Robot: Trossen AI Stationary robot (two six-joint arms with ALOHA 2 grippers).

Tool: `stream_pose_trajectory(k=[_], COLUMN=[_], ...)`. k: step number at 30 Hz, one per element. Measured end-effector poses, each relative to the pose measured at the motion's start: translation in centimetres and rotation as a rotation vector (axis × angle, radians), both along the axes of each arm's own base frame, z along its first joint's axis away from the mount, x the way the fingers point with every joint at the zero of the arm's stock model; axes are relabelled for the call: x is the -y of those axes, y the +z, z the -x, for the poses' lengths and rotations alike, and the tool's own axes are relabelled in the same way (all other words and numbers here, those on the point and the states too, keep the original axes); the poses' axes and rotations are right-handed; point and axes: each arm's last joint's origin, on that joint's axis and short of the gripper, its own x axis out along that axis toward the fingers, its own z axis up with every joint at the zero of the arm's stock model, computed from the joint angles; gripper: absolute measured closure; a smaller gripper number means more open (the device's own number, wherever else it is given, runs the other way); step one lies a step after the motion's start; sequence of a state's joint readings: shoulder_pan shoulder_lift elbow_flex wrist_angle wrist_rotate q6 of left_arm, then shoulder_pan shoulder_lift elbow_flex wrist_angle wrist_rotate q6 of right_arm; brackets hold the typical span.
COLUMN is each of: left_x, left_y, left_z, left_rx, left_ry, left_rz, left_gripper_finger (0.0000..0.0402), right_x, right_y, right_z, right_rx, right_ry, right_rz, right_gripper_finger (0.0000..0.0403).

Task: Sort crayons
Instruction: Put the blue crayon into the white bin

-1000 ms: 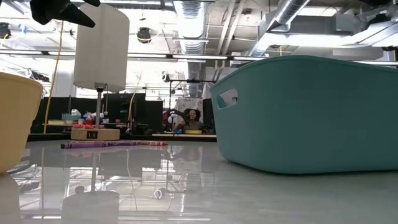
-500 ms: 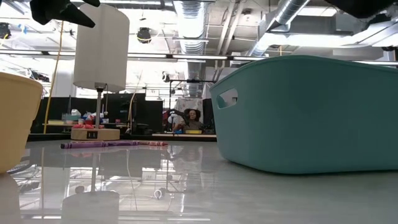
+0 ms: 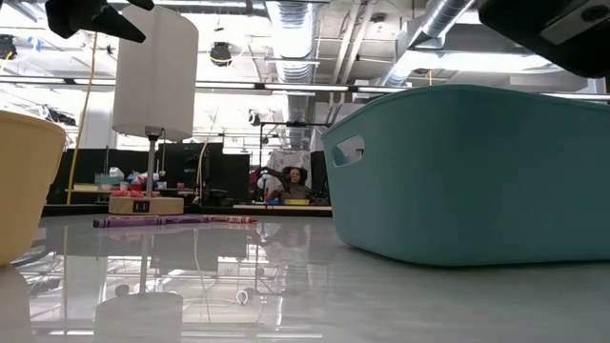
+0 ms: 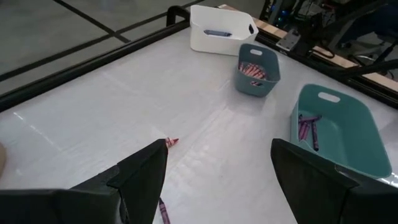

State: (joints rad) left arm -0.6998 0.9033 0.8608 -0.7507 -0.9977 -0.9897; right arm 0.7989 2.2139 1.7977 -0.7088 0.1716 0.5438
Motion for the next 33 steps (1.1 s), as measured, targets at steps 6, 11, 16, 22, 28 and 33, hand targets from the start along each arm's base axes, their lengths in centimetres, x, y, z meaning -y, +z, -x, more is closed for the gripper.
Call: stream_pose_trajectory(k=[6, 11, 16, 22, 28, 33], left_x=[0.0, 0.0, 0.0, 0.1, 0.1, 0.1], left_y=[0.0, 0.0, 0.0, -0.1, -0.1, -0.1], left_z=[0.0, 0.0, 0.0, 0.0, 0.0, 0.0], left_rx=[0.0, 0.004, 0.002, 0.002, -0.004, -0.004], left_ry=[-0.004, 0.002, -0.002, -0.005, -0.015, -0.014], left_rz=[0.01, 0.02, 0.032, 0.053, 0.064, 0.065], left_gripper_finger=[0.0126, 0.0126, 0.0126, 0.0126, 0.0126, 0.0126], right_x=[0.0, -0.3, -0.5, -0.3, -0.3, -0.2], right_y=[0.0, -0.5, -1.1, -1.1, -1.5, -1.6], right_z=[0.0, 0.1, 0.2, 0.1, 0.3, 0.3], right_rx=[0.023, 0.024, 0.024, 0.044, 0.032, 0.02], right_ry=[-0.023, 0.007, 0.011, -0.007, 0.013, 0.013], right_rz=[0.023, 0.039, 0.053, 0.089, 0.112, 0.124], right_gripper_finger=[0.0233, 0.0233, 0.0233, 0.0235, 0.0254, 0.0275])
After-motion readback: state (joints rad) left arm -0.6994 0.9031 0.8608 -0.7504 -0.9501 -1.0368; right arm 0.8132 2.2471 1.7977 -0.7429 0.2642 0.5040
